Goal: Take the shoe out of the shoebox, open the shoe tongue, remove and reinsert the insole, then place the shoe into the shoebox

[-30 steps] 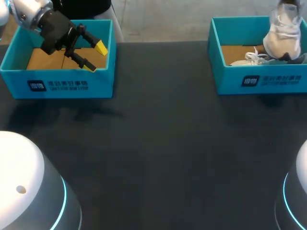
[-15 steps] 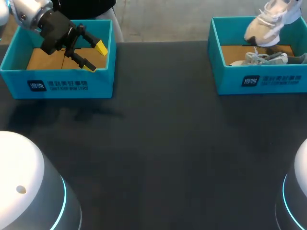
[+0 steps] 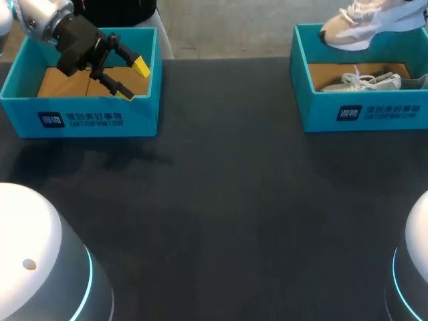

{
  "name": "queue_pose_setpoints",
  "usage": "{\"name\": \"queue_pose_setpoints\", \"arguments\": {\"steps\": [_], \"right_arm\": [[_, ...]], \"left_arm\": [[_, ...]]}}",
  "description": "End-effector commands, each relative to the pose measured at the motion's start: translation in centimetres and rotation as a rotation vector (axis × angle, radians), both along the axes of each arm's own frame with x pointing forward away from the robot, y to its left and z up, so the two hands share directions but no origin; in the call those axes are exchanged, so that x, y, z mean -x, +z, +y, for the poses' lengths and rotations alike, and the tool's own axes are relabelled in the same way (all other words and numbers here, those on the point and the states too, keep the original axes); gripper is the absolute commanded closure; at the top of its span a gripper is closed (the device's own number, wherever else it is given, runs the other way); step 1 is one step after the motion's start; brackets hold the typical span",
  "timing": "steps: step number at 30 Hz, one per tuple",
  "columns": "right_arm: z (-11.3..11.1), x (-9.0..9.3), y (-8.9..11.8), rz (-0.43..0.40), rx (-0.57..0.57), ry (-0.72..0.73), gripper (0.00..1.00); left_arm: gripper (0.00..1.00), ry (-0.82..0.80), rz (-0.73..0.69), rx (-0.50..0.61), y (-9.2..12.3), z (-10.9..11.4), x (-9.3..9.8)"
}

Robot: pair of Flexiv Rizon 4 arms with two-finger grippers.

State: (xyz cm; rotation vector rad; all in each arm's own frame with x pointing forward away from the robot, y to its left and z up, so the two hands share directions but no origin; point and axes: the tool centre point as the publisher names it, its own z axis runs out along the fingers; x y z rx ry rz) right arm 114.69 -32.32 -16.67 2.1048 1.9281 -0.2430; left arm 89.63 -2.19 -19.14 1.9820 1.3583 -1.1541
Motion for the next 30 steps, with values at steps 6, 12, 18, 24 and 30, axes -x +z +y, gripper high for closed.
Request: {"name": "queue_pose_setpoints", "arguments": {"steps": [6, 12, 18, 24, 30], "right_arm": [[0.11, 0.52, 0.08, -0.041, -0.016, -0.154, 1.0], [0.13, 0.44, -0.03, -0.047, -0.012, -0.133, 1.0], [0.1, 0.47, 0.05, -0.041, 0.005, -0.146, 1.0], [0.1, 0.47, 0.05, -0.041, 0.005, -0.146, 1.0], [0.1, 0.47, 0.05, -0.041, 0.005, -0.146, 1.0]], "left_arm": [[0.0, 0.0, -0.001, -0.001, 0.02, 0.04, 0.02], [0.0, 0.0, -0.001, -0.001, 0.02, 0.04, 0.02], [0.0, 0.0, -0.001, -0.001, 0.02, 0.04, 0.02], [0.0, 0.0, -0.001, -0.001, 0.02, 0.04, 0.02], [0.0, 0.0, -0.001, -0.001, 0.02, 0.04, 0.02]]}}
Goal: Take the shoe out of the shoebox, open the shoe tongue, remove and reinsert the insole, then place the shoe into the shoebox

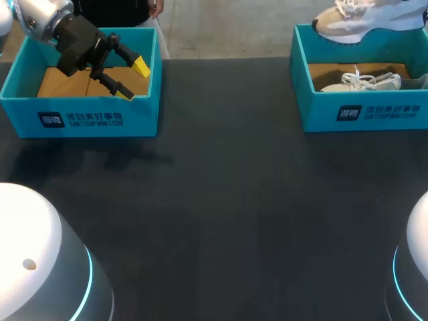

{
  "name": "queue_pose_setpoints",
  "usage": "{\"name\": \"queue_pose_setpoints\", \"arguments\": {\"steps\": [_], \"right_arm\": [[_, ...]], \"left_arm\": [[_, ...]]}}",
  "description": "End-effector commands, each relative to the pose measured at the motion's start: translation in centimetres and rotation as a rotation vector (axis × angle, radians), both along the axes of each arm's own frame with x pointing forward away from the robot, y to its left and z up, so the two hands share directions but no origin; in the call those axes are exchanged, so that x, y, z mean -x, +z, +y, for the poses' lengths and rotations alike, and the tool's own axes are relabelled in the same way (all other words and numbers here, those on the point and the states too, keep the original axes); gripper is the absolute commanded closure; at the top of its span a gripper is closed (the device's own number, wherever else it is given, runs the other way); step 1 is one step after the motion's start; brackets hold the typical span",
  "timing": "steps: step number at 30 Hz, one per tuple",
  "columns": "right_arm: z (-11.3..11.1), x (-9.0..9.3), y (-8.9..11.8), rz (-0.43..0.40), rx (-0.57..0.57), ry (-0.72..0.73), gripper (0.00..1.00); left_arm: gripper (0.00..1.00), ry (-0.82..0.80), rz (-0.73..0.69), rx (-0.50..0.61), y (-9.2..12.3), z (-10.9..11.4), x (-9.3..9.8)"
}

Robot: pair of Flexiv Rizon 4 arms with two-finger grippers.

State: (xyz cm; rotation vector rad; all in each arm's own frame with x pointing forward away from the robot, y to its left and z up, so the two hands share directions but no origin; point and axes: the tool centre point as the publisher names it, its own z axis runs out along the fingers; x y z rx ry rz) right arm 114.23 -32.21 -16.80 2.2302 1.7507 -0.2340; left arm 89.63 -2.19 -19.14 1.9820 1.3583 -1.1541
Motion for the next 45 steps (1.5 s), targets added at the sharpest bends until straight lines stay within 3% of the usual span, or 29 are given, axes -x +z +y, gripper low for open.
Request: {"name": "queue_pose_setpoints", "arguments": {"steps": [1, 13, 45], "right_arm": [[0.0, 0.0, 0.2, 0.0, -0.002, 0.0, 1.0], [-0.3, 0.7, -0.9, 0.001, -0.035, -0.058, 1.0], [0.0, 4.4, -6.3, 0.007, -0.035, -0.151, 1.0]], "left_arm": [[0.0, 0.0, -0.001, -0.001, 0.0, 0.0, 0.0], [0.0, 0.0, -0.001, -0.001, 0.0, 0.0, 0.0], [0.0, 0.0, -0.001, -0.001, 0.0, 0.0, 0.0]]}}
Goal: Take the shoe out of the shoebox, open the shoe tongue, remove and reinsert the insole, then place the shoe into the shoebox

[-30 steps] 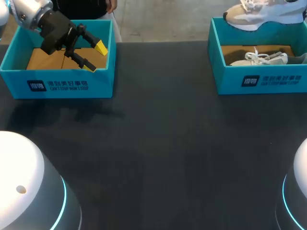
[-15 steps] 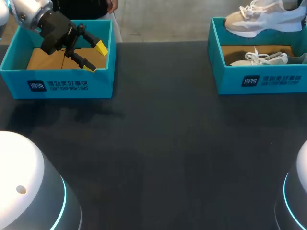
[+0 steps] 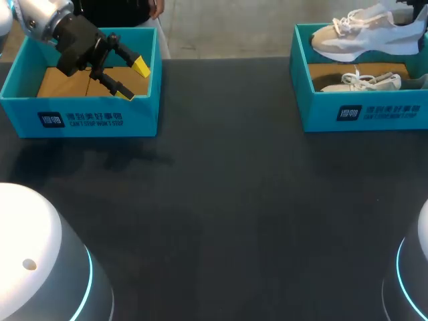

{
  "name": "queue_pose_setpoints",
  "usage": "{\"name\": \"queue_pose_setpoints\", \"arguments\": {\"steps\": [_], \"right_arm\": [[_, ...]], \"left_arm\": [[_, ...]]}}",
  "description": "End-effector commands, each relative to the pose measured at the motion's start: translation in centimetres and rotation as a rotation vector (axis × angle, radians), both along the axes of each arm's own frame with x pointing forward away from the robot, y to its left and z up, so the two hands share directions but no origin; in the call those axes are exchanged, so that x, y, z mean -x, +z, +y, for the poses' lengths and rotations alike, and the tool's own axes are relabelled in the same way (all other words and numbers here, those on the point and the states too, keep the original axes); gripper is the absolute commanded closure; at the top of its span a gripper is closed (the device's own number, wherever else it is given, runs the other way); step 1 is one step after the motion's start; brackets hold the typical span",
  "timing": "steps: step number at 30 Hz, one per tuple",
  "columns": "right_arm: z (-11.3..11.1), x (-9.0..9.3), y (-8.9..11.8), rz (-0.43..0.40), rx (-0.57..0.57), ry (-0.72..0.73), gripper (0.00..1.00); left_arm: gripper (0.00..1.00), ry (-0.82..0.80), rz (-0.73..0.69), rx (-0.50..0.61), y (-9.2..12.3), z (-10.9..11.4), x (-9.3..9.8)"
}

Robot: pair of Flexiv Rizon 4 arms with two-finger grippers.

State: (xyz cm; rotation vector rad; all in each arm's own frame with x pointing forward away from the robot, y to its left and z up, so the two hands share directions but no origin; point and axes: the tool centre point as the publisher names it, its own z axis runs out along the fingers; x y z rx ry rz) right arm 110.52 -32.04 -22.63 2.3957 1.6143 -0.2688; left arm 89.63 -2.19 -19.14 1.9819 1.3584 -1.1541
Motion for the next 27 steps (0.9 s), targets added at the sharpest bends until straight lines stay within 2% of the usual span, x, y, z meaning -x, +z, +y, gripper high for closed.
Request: {"name": "queue_pose_setpoints", "arguments": {"steps": [1, 27], "right_arm": [[-0.2, 0.7, -0.5, -0.022, 0.001, -0.005, 1.0], [-0.5, 1.3, -3.8, 0.009, 0.008, -0.022, 1.0]], "left_arm": [[0.0, 0.0, -0.001, -0.001, 0.0, 0.0, 0.0], [0.0, 0.0, -0.001, -0.001, 0.0, 0.0, 0.0]]}}
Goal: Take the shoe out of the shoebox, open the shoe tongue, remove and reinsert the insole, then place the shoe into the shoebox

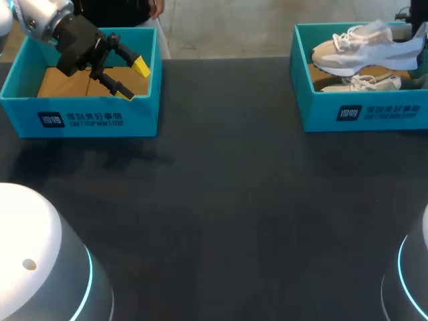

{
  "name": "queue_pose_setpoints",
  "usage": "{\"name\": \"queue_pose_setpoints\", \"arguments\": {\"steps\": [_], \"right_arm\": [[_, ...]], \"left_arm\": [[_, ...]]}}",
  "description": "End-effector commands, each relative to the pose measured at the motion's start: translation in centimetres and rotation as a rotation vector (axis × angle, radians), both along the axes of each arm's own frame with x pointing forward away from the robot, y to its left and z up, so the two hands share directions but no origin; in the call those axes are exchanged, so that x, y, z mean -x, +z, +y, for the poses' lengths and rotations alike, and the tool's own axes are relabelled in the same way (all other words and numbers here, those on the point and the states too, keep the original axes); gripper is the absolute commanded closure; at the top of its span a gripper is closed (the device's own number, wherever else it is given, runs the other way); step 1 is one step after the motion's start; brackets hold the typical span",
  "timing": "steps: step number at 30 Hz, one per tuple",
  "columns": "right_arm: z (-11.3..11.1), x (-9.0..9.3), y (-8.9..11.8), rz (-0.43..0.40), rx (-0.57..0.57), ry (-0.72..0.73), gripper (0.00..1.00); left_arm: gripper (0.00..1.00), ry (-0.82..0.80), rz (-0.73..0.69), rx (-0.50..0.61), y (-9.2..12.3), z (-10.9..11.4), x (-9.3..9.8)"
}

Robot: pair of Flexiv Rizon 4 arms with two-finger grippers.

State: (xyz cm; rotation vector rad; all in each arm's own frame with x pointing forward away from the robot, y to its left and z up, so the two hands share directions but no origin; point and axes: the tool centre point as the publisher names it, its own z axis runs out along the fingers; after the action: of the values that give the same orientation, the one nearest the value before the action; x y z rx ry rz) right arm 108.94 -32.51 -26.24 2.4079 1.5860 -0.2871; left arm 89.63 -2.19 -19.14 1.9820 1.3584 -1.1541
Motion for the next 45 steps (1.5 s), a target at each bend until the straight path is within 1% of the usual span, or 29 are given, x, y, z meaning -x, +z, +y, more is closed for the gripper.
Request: {"name": "queue_pose_setpoints", "arguments": {"steps": [1, 10, 19, 28, 36, 45], "right_arm": [[-0.1, -0.2, -0.3, 0.005, -0.003, 0.001, 1.0], [-0.4, 0.2, -0.6, 0.014, -0.002, 0.002, 1.0], [-1.0, 0.0, 0.4, 0.002, 0.005, 0.002, 1.0], [-1.2, -0.6, 1.1, -0.019, 0.008, -0.001, 1.0], [-1.3, -1.2, 2.5, -0.039, 0.008, 0.006, 1.0], [-1.3, -2.0, 3.2, -0.057, 0.014, 0.01, 1.0]], "left_arm": [[0.0, 0.0, -0.001, -0.001, 0.0, 0.0, 0.0], [0.0, 0.0, -0.001, -0.001, 0.0, 0.0, 0.0], [0.0, 0.0, -0.001, -0.001, 0.0, 0.0, 0.0], [0.0, 0.0, -0.001, -0.001, 0.0, 0.0, 0.0], [0.0, 0.0, -0.001, -0.001, 0.0, 0.0, 0.0], [0.0, 0.0, -0.001, -0.001, 0.0, 0.0, 0.0]]}}
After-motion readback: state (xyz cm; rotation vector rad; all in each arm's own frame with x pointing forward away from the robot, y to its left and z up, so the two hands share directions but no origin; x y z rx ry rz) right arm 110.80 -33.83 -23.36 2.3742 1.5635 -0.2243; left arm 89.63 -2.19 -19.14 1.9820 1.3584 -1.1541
